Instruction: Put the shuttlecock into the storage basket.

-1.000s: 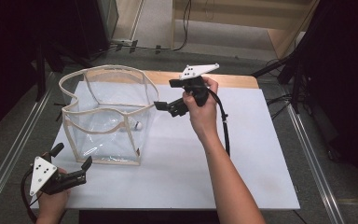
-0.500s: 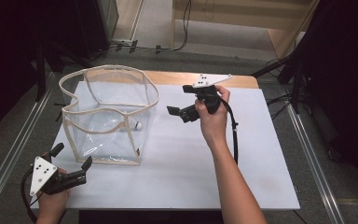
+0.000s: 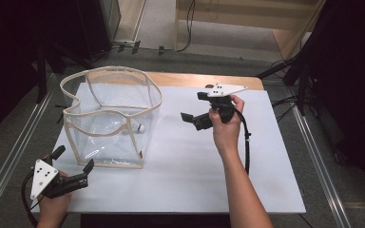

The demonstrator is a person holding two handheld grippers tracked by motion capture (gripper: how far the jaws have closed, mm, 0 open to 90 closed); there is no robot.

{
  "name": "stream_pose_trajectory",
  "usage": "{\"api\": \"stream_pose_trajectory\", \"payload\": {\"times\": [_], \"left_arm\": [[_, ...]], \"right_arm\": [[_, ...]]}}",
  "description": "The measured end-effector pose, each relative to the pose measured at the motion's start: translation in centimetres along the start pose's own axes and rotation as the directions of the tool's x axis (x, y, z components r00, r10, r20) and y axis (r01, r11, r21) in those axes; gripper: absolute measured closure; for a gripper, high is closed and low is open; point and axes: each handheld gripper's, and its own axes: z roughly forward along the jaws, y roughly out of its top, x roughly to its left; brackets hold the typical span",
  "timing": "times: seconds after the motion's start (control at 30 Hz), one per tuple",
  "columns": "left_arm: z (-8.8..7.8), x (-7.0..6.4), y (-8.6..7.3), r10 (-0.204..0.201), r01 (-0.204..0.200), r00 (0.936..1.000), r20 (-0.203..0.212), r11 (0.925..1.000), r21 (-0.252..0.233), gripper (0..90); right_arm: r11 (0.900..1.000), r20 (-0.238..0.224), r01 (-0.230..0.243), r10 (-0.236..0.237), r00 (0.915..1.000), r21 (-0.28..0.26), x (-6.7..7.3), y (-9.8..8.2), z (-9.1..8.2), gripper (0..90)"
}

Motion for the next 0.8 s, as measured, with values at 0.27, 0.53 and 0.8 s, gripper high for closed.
{"api": "stream_pose_trajectory", "payload": {"times": [0.27,0.53,0.8], "left_arm": [[0.0,0.0,0.0,0.000,0.000,1.0000,0.000,1.0000,0.000,0.0],[0.0,0.0,0.0,0.001,-0.001,1.0000,0.000,1.0000,-0.001,0.0],[0.0,0.0,0.0,0.003,-0.003,1.0000,0.000,1.0000,-0.001,0.0]], "right_arm": [[1.000,0.022,-0.019,0.019,0.9996,-0.006,-0.6,-1.5,-1.1,0.0],[0.999,0.046,-0.038,0.039,0.9982,-0.006,-1.1,-3.0,-1.9,0.0],[0.998,0.066,-0.057,0.058,0.9962,-0.004,-1.5,-4.5,-2.6,0.0]]}}
